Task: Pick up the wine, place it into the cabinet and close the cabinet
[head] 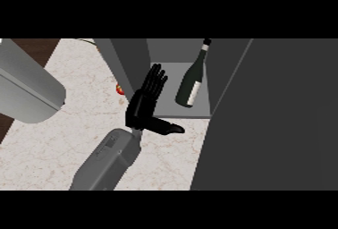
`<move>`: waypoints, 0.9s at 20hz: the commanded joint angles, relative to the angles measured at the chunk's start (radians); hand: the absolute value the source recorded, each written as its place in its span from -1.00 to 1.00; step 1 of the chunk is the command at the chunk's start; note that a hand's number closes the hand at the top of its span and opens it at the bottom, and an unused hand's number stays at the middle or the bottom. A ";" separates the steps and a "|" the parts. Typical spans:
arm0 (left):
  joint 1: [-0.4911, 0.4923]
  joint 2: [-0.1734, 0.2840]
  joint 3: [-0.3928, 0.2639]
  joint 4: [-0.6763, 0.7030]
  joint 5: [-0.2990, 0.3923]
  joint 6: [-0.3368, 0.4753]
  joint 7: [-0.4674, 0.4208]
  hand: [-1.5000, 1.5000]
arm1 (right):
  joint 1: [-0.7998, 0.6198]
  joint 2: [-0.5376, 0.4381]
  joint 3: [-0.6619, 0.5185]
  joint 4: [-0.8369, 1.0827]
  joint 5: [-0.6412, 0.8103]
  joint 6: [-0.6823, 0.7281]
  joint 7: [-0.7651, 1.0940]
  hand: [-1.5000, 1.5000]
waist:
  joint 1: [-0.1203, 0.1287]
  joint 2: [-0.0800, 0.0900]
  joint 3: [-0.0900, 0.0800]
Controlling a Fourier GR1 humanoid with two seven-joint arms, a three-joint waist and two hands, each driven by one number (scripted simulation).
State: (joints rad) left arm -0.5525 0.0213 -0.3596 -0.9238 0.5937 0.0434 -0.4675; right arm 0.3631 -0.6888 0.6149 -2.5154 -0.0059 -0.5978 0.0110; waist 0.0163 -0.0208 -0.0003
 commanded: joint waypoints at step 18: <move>0.494 0.249 0.038 -0.514 0.044 -0.099 0.005 -1.00 | 0.008 -0.146 0.125 -0.168 -0.061 0.200 0.051 -1.00 | -0.011 0.016 -0.001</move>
State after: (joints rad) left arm -0.0929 0.2215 -0.3609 -1.4107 0.6328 -0.0321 -0.4450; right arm 0.3444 -0.7920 0.6724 -2.5127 -0.0076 -0.4691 -0.0078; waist 0.0032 -0.0073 -0.0006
